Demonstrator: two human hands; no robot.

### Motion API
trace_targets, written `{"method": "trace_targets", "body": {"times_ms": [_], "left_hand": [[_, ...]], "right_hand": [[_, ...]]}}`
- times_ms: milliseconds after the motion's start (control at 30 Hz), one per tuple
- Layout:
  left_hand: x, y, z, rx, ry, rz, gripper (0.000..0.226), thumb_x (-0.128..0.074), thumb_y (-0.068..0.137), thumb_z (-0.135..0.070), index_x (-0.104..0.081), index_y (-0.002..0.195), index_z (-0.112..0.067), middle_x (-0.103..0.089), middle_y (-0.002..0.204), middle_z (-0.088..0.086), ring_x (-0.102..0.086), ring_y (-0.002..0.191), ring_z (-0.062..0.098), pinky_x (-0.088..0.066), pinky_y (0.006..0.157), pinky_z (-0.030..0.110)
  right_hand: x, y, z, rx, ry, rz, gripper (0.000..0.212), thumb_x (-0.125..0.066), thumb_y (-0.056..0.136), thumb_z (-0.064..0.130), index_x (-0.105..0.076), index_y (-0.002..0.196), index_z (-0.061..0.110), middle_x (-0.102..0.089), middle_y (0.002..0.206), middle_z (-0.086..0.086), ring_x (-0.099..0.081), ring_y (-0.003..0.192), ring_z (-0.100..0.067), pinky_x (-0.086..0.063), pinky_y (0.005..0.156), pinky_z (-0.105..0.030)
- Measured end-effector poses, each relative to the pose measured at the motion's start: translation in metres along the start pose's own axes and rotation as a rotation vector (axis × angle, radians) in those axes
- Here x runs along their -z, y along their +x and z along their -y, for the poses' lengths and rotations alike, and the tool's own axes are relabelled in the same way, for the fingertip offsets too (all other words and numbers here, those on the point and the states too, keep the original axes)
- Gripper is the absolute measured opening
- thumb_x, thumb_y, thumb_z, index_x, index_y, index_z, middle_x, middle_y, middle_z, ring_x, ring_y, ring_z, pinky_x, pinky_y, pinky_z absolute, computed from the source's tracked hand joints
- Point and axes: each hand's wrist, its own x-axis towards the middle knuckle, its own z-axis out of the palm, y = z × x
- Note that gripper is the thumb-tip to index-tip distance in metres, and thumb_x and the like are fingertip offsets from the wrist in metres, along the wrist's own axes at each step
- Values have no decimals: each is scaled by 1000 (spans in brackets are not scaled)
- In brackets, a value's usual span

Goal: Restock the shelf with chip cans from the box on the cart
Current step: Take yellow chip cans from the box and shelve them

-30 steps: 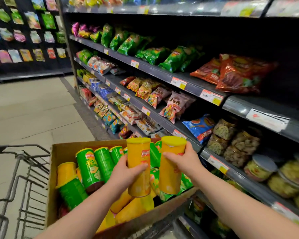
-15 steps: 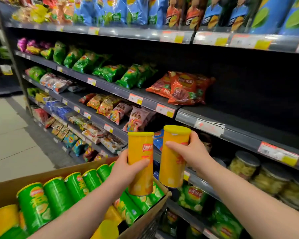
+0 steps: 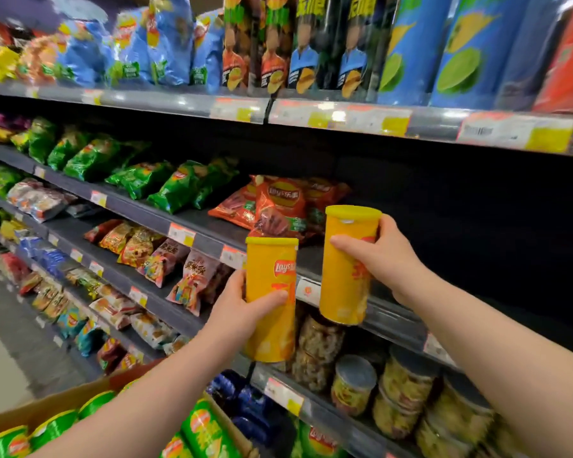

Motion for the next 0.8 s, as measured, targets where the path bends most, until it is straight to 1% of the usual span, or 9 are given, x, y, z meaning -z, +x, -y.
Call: {"method": "trace_targets", "body": {"times_ms": [100,167,233,300,400,467,533,633,800], "left_hand": [[-27,20,-11,-41,-45,-34,45,-78,77,-29,-50,113,-30,-65,107,-4,-64,90,12,-50,65,24],[-42,31,-17,-70,-52,-41,40,-72,82,-24,-50,115,-28,-65,105,-6,-64,87,9,-48,58,18],[-54,42,-22,-95,-62,-51,39,-71,82,-23,-50,115,-28,-65,106,-4,-64,89,10,-49,60,20],[-64,51,-25,-109,-70,-58,42,-72,80,-26,-49,116,-29,-65,108,-5,-64,92,12,-49,65,25],[-71,65,-30,-128,-75,-59,42,-73,80,-28,-46,113,-34,-63,108,-8,-63,94,12,-51,69,29],[-71,74,-32,-143,-64,-46,45,-73,80,-30,-46,116,-35,-63,111,-7,-63,97,14,-52,73,31],[-71,84,-34,-161,-60,-35,47,-72,80,-32,-45,118,-35,-62,111,-10,-63,97,12,-51,72,29],[-71,100,-37,-188,-62,-13,45,-71,82,-30,-42,115,-38,-60,109,-13,-60,95,7,-48,68,24],[-73,133,-38,-189,-26,51,52,-72,81,-31,-38,120,-38,-57,111,-12,-58,98,9,-50,73,28]], "right_hand": [[22,29,-10,9,-21,-31,71,-77,74,39,-37,130,21,-50,115,3,-53,105,-20,-47,84,-36],[34,50,-20,-9,-32,-64,79,-77,73,40,-34,136,18,-51,126,-3,-52,114,-25,-48,91,-42],[42,69,-30,-43,-54,-95,87,-77,73,44,-29,141,19,-45,137,-7,-48,123,-29,-45,99,-46],[47,87,-40,-75,-64,-127,90,-77,73,44,-26,143,20,-42,141,-8,-45,127,-31,-42,101,-45],[49,107,-53,-65,-25,-145,83,-77,74,38,-31,139,16,-48,135,-10,-50,121,-31,-44,89,-38],[46,118,-63,-65,25,-139,79,-79,73,36,-34,135,15,-51,128,-8,-53,117,-29,-45,87,-36],[41,130,-70,-84,34,-154,82,-81,70,38,-34,135,17,-51,128,-7,-53,116,-28,-46,92,-40],[35,148,-75,-114,13,-197,89,-82,68,41,-32,137,17,-49,132,-8,-51,120,-30,-44,99,-45],[30,159,-87,-163,-22,-189,92,-84,66,36,-30,138,17,-48,134,-8,-51,120,-30,-45,99,-46]]}}
